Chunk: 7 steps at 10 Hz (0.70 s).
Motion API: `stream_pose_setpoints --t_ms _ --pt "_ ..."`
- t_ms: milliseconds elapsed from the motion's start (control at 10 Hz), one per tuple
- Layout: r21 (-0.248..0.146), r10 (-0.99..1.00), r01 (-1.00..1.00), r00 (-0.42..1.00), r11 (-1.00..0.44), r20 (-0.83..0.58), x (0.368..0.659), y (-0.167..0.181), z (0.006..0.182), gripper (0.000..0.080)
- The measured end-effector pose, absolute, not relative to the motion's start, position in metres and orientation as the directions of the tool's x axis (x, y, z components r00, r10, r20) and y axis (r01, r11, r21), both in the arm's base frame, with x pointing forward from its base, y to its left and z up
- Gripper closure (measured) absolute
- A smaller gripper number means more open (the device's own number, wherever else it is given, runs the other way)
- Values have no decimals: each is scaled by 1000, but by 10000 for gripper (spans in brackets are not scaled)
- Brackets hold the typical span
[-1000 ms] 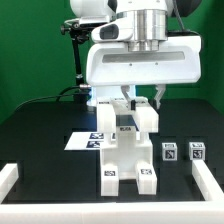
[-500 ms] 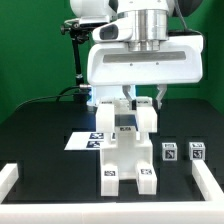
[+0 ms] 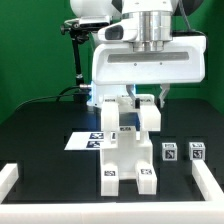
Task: Assemble chair
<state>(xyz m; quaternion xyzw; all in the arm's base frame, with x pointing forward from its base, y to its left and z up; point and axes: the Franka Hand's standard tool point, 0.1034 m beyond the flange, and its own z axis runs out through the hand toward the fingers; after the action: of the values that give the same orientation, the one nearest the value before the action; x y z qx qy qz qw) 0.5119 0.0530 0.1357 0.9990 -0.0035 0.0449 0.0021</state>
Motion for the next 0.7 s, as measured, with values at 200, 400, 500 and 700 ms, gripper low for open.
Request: stream_pose_setpoints --t_ms 200,400,500,700 --pt "7 14 13 991 -1000 131 519 48 136 515" --pt "17 30 28 993 -999 118 517 44 126 515" --pt "21 34 31 992 -999 121 516 43 121 515" --pt "25 40 37 993 -999 114 511 45 113 515"
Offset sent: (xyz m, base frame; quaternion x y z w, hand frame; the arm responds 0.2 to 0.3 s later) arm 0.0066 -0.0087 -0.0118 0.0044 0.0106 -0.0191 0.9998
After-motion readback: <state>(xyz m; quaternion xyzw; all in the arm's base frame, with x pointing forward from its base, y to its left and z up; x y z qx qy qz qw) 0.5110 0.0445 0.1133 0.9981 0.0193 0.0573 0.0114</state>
